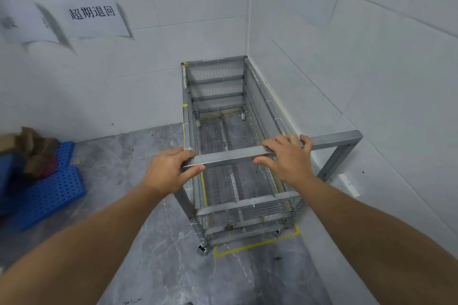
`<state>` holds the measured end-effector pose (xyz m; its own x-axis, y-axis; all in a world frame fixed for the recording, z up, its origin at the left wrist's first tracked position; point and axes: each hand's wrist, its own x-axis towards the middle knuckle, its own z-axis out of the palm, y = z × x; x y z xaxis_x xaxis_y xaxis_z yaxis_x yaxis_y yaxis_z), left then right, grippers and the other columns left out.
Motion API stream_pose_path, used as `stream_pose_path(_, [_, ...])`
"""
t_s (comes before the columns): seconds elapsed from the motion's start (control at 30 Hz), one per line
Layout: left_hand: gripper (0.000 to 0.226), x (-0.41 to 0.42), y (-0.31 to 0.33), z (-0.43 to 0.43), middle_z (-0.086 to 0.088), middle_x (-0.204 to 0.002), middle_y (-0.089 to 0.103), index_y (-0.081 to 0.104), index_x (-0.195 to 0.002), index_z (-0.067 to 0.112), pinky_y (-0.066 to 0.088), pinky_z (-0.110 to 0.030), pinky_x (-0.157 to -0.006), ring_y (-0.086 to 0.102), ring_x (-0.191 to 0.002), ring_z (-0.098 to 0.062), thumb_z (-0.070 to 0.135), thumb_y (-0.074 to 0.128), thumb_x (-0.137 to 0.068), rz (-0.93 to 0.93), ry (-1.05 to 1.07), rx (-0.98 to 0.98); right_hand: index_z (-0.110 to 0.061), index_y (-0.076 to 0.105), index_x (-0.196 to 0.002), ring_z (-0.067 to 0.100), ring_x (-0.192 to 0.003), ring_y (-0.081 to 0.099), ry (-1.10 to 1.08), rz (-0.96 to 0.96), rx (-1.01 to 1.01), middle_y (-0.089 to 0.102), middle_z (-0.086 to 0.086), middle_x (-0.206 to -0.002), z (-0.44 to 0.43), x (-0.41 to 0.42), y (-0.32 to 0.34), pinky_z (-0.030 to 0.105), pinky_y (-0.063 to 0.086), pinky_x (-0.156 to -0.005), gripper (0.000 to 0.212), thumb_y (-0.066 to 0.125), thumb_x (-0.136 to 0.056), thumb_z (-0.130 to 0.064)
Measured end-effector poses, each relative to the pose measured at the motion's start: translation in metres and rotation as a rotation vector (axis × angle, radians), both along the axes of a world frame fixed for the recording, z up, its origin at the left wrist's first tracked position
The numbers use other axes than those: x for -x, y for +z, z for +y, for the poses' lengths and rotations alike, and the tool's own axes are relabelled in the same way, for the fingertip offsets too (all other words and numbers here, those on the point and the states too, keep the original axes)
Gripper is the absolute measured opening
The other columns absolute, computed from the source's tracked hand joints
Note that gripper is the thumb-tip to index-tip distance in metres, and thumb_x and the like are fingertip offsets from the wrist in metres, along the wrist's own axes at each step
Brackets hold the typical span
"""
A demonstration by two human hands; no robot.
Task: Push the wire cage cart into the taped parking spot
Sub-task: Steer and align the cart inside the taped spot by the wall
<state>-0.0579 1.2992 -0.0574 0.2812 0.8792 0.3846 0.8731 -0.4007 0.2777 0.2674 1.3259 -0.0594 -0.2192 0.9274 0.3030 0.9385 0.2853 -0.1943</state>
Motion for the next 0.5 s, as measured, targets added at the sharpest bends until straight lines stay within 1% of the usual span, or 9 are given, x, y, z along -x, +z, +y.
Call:
stream_pose_path(0.07, [0.055, -0.009, 0.001, 0.003, 0.013, -0.070, 0.052, 0.067, -0.093, 0.025, 0.028, -0.015, -0.054, 0.051, -0.065, -0.013, 0.073, 0.040, -0.085, 0.000, 0.009, -0.002, -0.042, 0.059, -0.100, 0.016, -0.103, 0.046, 0.014, 0.000, -0.002, 0.055, -0.019, -0.095, 0.007, -0.009, -0.001, 0.046, 0.013, -0.100, 0.063, 0.023, -0.077, -0.088])
stream_pose_path(0.1, [0.055, -0.014, 0.001, 0.005, 0.013, -0.070, 0.052, 0.066, -0.093, 0.025, 0.028, -0.015, -0.054, 0.051, -0.065, -0.013, 0.073, 0.041, -0.085, 0.004, 0.013, 0.001, -0.042, 0.059, -0.099, 0.016, -0.103, 0.046, 0.022, 0.004, -0.003, 0.055, -0.018, -0.095, 0.010, -0.014, -0.002, 0.046, 0.012, -0.100, 0.062, 0.024, -0.077, -0.088])
stream_pose_path(0.17, [0.055, -0.023, 0.001, 0.010, 0.011, -0.070, 0.053, 0.067, -0.094, 0.024, 0.032, -0.021, -0.053, 0.051, -0.065, -0.014, 0.072, 0.041, -0.085, 0.007, 0.011, 0.013, -0.042, 0.059, -0.099, 0.015, -0.103, 0.045, 0.030, 0.010, 0.000, 0.054, -0.019, -0.094, 0.018, -0.024, -0.002, 0.047, 0.013, -0.101, 0.060, 0.027, -0.076, -0.088])
stream_pose_path(0.33, [0.057, -0.056, 0.001, 0.022, 0.008, -0.072, 0.058, 0.067, -0.093, 0.022, 0.043, -0.028, -0.054, 0.052, -0.064, -0.013, 0.072, 0.040, -0.086, 0.026, 0.010, 0.024, -0.043, 0.059, -0.101, 0.015, -0.106, 0.045, 0.037, -0.008, 0.021, 0.058, -0.019, -0.100, 0.037, -0.057, -0.002, 0.051, 0.013, -0.103, 0.062, 0.027, -0.075, -0.089])
stream_pose_path(0.5, [0.057, -0.072, -0.003, 0.027, 0.009, -0.070, 0.057, 0.065, -0.088, 0.022, 0.040, -0.027, -0.052, 0.052, -0.062, -0.013, 0.072, 0.038, -0.086, 0.051, 0.030, 0.004, -0.041, 0.059, -0.099, 0.015, -0.103, 0.047, 0.054, -0.016, -0.001, 0.059, -0.017, -0.097, 0.048, -0.073, -0.004, 0.052, 0.016, -0.102, 0.063, 0.025, -0.075, -0.089])
